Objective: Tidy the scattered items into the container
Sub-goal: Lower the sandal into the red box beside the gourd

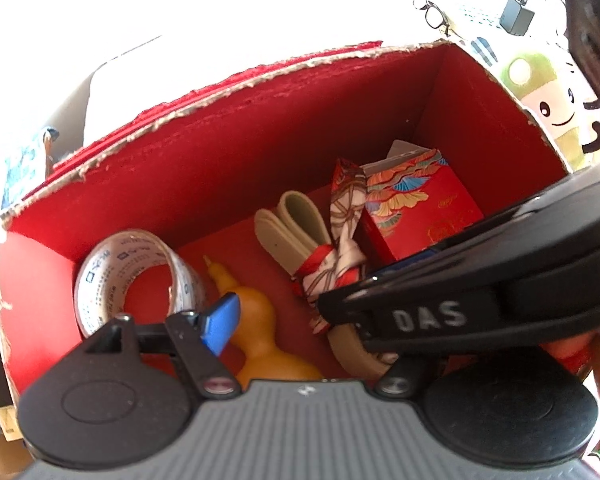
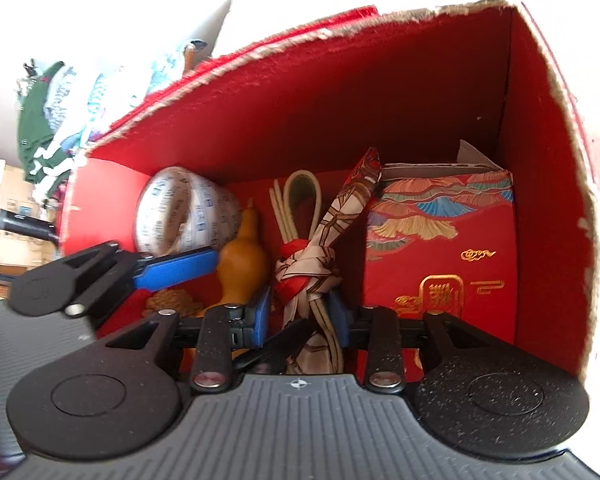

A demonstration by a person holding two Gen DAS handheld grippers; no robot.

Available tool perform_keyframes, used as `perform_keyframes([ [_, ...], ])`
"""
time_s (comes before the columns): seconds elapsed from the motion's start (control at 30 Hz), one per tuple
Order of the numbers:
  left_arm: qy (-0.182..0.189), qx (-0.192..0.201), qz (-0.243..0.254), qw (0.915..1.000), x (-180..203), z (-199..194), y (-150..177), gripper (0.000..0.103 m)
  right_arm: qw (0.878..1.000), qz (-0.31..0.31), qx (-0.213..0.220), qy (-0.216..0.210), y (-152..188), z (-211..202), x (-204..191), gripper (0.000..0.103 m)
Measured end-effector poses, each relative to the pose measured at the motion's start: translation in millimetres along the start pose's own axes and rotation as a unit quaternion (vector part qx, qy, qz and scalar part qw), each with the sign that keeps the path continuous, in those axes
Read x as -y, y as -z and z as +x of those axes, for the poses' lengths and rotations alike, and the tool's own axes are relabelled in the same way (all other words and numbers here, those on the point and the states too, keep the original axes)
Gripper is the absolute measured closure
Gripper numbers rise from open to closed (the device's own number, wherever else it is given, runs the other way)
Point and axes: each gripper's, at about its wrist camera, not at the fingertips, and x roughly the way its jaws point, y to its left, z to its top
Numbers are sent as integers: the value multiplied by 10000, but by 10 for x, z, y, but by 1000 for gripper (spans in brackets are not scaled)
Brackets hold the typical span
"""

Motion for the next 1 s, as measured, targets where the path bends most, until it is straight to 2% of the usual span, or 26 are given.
perform_keyframes([
  [0.3,76,-8,-36,10000,-31,-23,6,25,9997,-56,148,206,24,-78,-61,71],
  [0.47,-12,121,-21,9999,-109,-134,62,26,9993,200,304,-77,59,-165,16,73],
  [0.57,-158,135,-200,9996,-222,-136,71,27,9984,176,524,66,72,-219,1,73],
  [0.7,-129,63,-382,9992,-289,-79,94,33,9986,128,477,184,67,-164,-32,73],
  [0.77,-182,117,-406,9989,-290,-95,103,33,9985,163,489,208,76,-198,0,73],
  [0.9,-227,119,-407,9988,-281,-93,106,32,9972,96,517,524,116,-138,-43,73],
  [1.0,-301,143,-322,9989,-248,-97,110,32,9978,216,482,390,135,-130,-17,73],
])
